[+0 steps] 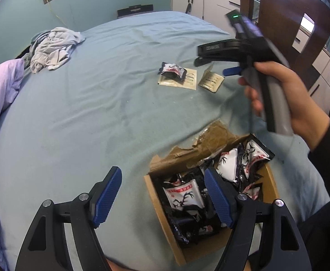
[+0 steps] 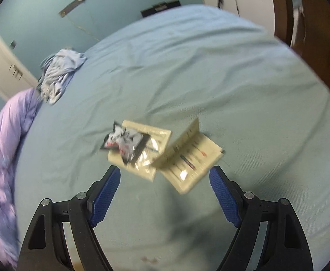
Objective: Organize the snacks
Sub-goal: 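Grasp a beige sachet with the right tool from the pile, then grasp the last black packet with the left tool while the right tool holds the sachet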
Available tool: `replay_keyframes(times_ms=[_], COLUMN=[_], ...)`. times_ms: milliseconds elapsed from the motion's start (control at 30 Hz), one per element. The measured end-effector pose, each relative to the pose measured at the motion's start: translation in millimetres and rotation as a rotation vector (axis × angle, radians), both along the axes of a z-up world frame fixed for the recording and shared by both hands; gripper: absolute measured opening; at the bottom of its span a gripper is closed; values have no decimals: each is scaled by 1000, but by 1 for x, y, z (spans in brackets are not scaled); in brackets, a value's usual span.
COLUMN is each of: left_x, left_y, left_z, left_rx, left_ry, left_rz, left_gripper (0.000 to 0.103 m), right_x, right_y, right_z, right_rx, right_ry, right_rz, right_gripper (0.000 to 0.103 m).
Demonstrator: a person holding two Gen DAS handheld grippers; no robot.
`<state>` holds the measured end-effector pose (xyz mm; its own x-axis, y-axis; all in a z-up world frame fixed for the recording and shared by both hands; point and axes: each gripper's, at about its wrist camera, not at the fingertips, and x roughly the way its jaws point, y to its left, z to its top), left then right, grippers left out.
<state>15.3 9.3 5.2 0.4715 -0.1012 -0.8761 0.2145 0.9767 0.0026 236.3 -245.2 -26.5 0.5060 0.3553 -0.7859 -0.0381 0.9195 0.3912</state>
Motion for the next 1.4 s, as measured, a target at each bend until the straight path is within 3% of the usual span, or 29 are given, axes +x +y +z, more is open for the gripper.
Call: replay_keyframes(times_ms=[100, 133, 200, 267, 300, 433, 567, 700, 767, 933, 1067, 1233, 1400], left_x=[-3, -4, -6, -9, -10, -11, -11, 2, 14, 71, 147, 222, 269], left_y=[2, 4, 6, 7, 8, 14, 14, 0, -13, -51, -80, -105, -115], left_z=[0, 1, 1, 2, 2, 5, 12, 18, 17, 9, -11, -57, -87], left_rx=[-4, -3, -2, 5, 11, 30, 47, 26, 34, 85, 117, 226, 191], left_ry=[-6, -10, -17, -29, -38, -62, -80, -57, -54, -20, 60, 145, 204], left_rz=[5, 7, 12, 18, 23, 49, 46, -49, -85, -128, -125, -99, -54], left_gripper=[76, 76, 76, 76, 76, 76, 76, 81, 81, 84, 89, 93, 93], right_x=[36, 44, 57, 65, 64, 30, -28, -115, -150, -222, -243, -217, -196], right_y=[11, 12, 10, 9, 6, -10, -23, -35, -41, -63, -62, -54, -56], right_z=[-13, -17, -27, -34, -33, 1, 42, 91, 99, 78, 62, 43, 27], right_rx=[-13, -30, -41, -16, -11, 29, 99, 103, 113, 178, 55, 92, 82], right_ry=[97, 123, 171, 205, 196, 26, -38, -142, -175, -198, -243, -206, -186], right_rz=[-11, -21, -38, -22, -20, -25, 8, 46, 40, -60, -120, -113, -82], right_gripper=[79, 74, 31, 5, 2, 2, 2, 2, 2, 2, 2, 2, 2])
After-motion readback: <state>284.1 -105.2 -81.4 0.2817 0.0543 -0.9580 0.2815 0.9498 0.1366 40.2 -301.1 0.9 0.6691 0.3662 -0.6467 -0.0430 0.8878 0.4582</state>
